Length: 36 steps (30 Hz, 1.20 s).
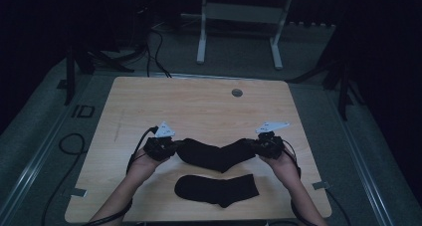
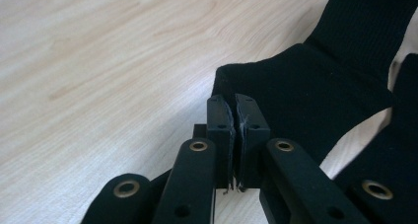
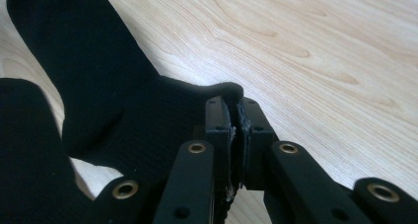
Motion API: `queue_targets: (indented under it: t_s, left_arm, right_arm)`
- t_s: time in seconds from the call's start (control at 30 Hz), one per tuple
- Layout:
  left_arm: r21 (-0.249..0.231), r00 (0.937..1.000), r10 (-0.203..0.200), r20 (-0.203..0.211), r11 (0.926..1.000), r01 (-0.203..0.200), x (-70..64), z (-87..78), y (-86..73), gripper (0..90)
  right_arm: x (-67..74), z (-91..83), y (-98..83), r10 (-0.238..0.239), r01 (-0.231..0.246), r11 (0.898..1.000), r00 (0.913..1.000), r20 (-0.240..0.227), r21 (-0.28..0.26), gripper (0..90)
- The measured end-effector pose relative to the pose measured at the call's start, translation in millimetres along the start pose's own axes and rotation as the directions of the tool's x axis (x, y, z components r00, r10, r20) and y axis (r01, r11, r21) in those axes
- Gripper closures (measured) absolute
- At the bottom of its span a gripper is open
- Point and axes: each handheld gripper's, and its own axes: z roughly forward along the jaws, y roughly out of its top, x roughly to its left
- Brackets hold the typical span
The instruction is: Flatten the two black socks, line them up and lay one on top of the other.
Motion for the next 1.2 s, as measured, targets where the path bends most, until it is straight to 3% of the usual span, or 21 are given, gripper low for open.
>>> queue_targets:
  t_s: [0.17,0.37,0.57,0.87,0.93,1.07,1.1,1.17,1.2]
  left_arm:
    - [-0.010,0.9998,0.019,-0.006,0.9998,-0.019,-5.9,-11.9,3.9,87.2]
    - [-0.027,0.9994,0.030,0.019,0.9992,-0.029,-17.2,-26.5,5.8,87.2]
    - [-0.046,0.9976,0.015,0.068,0.9989,-0.012,-29.6,-45.0,-0.9,87.2]
    - [-0.030,0.9889,-0.015,0.148,0.9994,0.020,-44.2,-57.0,-23.5,87.2]
    - [-0.024,0.9825,-0.040,0.182,0.9987,0.045,-45.7,-54.6,-32.1,87.2]
    - [0.026,0.9780,-0.072,0.196,0.9973,0.068,-48.2,-38.8,-48.9,87.1]
    - [0.059,0.9773,-0.081,0.196,0.9957,0.071,-48.1,-29.3,-56.4,87.1]
    - [0.070,0.9773,-0.090,0.192,0.9945,0.077,-48.2,-24.4,-60.2,87.1]
    - [0.099,0.9766,-0.095,0.193,0.9921,0.077,-48.5,-15.7,-66.1,87.0]
  right_arm:
    - [4.8,-15.4,1.0,-0.009,0.010,1.000,0.9999,0.005,-0.030,84.7]
    - [19.2,-34.5,-0.6,-0.037,0.037,0.997,0.9993,0.000,-0.065,84.7]
    - [33.0,-53.7,-9.1,-0.038,0.036,0.995,0.9991,-0.017,-0.094,84.7]
    - [54.5,-66.4,-38.6,-0.032,0.030,0.998,0.9990,-0.031,-0.056,84.6]
    - [57.4,-67.5,-44.7,-0.030,0.028,0.998,0.9988,-0.040,-0.049,84.5]
    - [59.2,-60.8,-59.1,0.004,-0.006,0.999,0.9981,-0.062,-0.032,84.5]
    - [58.2,-49.5,-69.8,0.022,-0.022,1.000,0.9968,-0.076,0.001,84.4]
    - [55.4,-39.9,-77.6,0.042,-0.040,0.999,0.9959,-0.080,0.030,84.1]
    - [53.3,-34.7,-81.6,0.047,-0.044,0.998,0.9961,-0.074,0.046,83.7]
